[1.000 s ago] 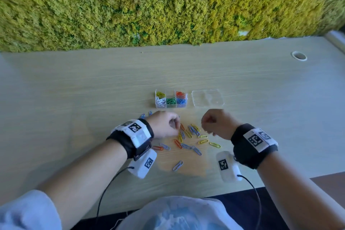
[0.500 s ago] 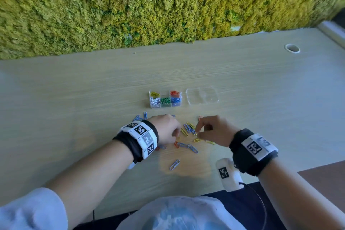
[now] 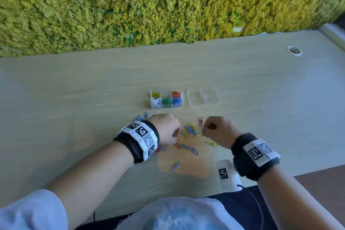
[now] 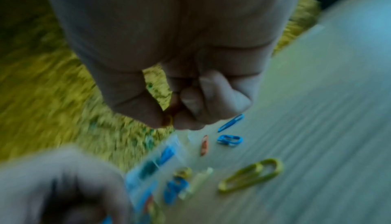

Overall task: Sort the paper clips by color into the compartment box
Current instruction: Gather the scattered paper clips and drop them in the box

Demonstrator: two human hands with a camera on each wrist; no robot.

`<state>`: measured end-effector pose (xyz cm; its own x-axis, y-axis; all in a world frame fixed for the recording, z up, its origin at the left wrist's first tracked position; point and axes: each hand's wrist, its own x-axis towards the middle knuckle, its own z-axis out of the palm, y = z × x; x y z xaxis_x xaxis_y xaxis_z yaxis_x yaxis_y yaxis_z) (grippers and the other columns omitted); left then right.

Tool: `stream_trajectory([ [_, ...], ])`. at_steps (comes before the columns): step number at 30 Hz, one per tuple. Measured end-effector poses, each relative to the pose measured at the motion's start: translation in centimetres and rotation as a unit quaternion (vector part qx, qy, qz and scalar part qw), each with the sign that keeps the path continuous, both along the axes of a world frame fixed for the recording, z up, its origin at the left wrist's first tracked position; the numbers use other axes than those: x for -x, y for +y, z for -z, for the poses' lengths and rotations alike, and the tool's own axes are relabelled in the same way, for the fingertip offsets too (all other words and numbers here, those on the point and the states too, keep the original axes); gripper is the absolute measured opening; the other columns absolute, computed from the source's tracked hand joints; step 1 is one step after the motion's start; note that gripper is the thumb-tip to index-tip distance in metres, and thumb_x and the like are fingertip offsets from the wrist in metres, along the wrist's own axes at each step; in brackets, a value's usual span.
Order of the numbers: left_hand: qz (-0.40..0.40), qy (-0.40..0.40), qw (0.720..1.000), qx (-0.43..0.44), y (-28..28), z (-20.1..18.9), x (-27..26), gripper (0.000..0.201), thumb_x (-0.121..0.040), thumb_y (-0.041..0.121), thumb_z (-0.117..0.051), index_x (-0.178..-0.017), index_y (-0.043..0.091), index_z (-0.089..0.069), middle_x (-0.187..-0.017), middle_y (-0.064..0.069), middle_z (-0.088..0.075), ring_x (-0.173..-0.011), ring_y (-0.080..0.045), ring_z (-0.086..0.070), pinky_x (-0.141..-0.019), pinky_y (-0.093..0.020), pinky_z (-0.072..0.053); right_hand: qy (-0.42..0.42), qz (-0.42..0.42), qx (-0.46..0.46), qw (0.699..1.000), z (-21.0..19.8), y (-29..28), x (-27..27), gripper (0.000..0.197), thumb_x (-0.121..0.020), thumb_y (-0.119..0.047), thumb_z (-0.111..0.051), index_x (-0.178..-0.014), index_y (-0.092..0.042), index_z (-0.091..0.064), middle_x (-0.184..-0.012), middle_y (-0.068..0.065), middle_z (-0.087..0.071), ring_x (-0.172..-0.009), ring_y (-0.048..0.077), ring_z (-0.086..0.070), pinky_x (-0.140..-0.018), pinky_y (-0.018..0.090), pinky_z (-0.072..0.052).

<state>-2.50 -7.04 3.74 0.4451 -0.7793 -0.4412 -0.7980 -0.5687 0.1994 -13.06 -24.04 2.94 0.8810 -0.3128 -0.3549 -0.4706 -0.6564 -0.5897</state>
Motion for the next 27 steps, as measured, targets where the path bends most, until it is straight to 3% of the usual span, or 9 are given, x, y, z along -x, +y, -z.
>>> stream_trajectory([
  [2, 0.0, 0.009, 1.0, 0.003, 0.0, 0.2, 0.0, 0.006, -0.078, 0.025, -0.058, -0.081, 0.024, -0.063, -0.093, 0.003, -0.063, -0.081, -0.02, -0.061, -0.067, -0.031, -0.05, -0.043, 0.113, -0.181, 0.976, -0.1, -0.9, 0.6, 0.017, -0.078, -0.009, -0.058, -0.061, -0.013, -0.058, -0.058, 0.002, -0.05, -0.051, 0.015, -0.041, -0.049, 0.024, -0.035],
  [5, 0.008, 0.009, 1.0, 0.001, 0.0, 0.4, 0.1, 0.005, -0.077, 0.025, -0.058, -0.08, 0.025, -0.062, -0.096, 0.003, -0.063, -0.084, -0.02, -0.061, -0.07, -0.032, -0.051, -0.095, 0.238, -0.429, 0.866, -0.3, -1.6, 1.8, 0.023, -0.085, 0.007, -0.048, -0.075, -0.009, -0.059, -0.058, 0.004, -0.046, -0.045, 0.011, -0.039, -0.04, 0.018, -0.032],
  [8, 0.014, 0.012, 1.0, -0.009, -0.2, 0.4, 0.1, 0.003, -0.078, 0.025, -0.058, -0.08, 0.026, -0.06, -0.096, 0.004, -0.062, -0.084, -0.019, -0.059, -0.068, -0.031, -0.047, -0.096, 0.288, -0.553, 0.776, 0.3, -2.1, 2.7, 0.025, -0.089, 0.003, -0.04, -0.081, -0.012, -0.059, -0.06, 0.0, -0.049, -0.046, 0.009, -0.045, -0.04, 0.015, -0.039],
  [10, 0.012, 0.017, 1.0, -0.019, -0.4, 0.3, 0.2, 0.004, -0.077, 0.026, -0.059, -0.081, 0.025, -0.059, -0.097, 0.004, -0.061, -0.084, -0.02, -0.059, -0.065, -0.03, -0.043, -0.091, 0.301, -0.571, 0.759, 0.6, -2.1, 3.0, 0.027, -0.09, 0.0, -0.037, -0.077, -0.015, -0.056, -0.063, -0.001, -0.051, -0.048, 0.009, -0.047, -0.041, 0.016, -0.041],
  [14, 0.004, 0.023, 0.999, -0.024, -0.5, 0.7, 0.2, 0.005, -0.073, 0.026, -0.06, -0.076, 0.025, -0.057, -0.096, 0.004, -0.065, -0.081, -0.02, -0.061, -0.064, -0.029, -0.047, -0.089, 0.267, -0.503, 0.818, 1.1, -1.8, 3.2, 0.026, -0.093, 0.0, -0.044, -0.074, -0.017, -0.051, -0.059, -0.003, -0.041, -0.044, 0.008, -0.035, -0.037, 0.015, -0.029],
  [16, 0.001, 0.032, 0.999, -0.024, -0.5, 1.0, 0.1, 0.008, -0.07, 0.024, -0.059, -0.067, 0.026, -0.051, -0.098, 0.006, -0.067, -0.082, -0.02, -0.063, -0.066, -0.031, -0.052, -0.053, 0.201, -0.373, 0.904, 1.2, -1.7, 3.1, 0.022, -0.089, -0.003, -0.058, -0.072, -0.017, -0.056, -0.058, -0.004, -0.038, -0.04, 0.006, -0.031, -0.038, 0.015, -0.025],
  [18, -0.002, 0.037, 0.999, -0.02, -0.4, 1.2, 0.0, 0.012, -0.07, 0.023, -0.058, -0.063, 0.026, -0.048, -0.1, 0.007, -0.068, -0.083, -0.019, -0.064, -0.067, -0.032, -0.053, 0.018, 0.102, -0.148, 0.984, 1.1, -1.6, 2.9, 0.018, -0.082, -0.013, -0.07, -0.07, -0.023, -0.061, -0.056, -0.007, -0.041, -0.041, 0.003, -0.034, -0.04, 0.012, -0.027],
  [21, -0.005, 0.034, 0.999, -0.002, -0.2, 1.1, -0.1, 0.006, -0.072, 0.021, -0.058, -0.072, 0.025, -0.054, -0.092, 0.006, -0.065, -0.078, -0.019, -0.061, -0.062, -0.029, -0.048, 0.071, 0.017, 0.056, 0.996, 0.7, -0.9, 2.6, 0.011, -0.079, -0.027, -0.07, -0.072, -0.026, -0.062, -0.06, -0.012, -0.046, -0.054, 0.002, -0.043, -0.047, 0.014, -0.03],
  [27, -0.008, 0.018, 1.0, -0.006, 0.5, 0.8, 0.0, 0.013, -0.077, 0.023, -0.057, -0.089, 0.024, -0.059, -0.097, 0.003, -0.063, -0.081, -0.02, -0.06, -0.063, -0.027, -0.044, 0.107, -0.023, 0.141, 0.984, 0.0, 0.0, 1.8, 0.027, -0.082, -0.037, -0.061, -0.081, -0.011, -0.069, -0.073, -0.002, -0.059, -0.07, 0.017, -0.053, -0.057, 0.024, -0.039],
])
